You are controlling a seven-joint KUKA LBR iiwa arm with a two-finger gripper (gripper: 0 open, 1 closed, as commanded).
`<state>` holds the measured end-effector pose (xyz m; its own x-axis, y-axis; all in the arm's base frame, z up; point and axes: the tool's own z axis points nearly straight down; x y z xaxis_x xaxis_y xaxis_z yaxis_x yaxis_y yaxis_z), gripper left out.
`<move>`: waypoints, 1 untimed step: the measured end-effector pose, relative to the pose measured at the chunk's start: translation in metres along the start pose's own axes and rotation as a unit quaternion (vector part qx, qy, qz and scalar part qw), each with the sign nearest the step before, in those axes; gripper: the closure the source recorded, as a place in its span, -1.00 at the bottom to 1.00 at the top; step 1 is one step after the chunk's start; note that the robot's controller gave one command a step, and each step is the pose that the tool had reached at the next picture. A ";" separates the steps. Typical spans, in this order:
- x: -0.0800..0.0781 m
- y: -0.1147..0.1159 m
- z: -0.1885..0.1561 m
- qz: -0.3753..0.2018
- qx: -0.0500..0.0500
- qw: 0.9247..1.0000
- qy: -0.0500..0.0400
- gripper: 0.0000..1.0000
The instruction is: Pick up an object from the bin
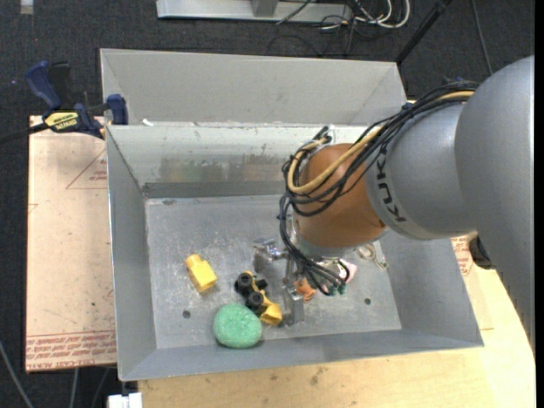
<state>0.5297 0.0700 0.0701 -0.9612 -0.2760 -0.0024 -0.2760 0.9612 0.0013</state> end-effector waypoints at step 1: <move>0.012 0.032 0.000 0.102 0.000 0.995 0.001 1.00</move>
Offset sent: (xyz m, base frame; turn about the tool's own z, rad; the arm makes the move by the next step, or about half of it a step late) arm 0.0000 0.0000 0.0000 0.0000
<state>0.5096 0.0971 0.0697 -0.9971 -0.0756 -0.0011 -0.0756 0.9971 0.0016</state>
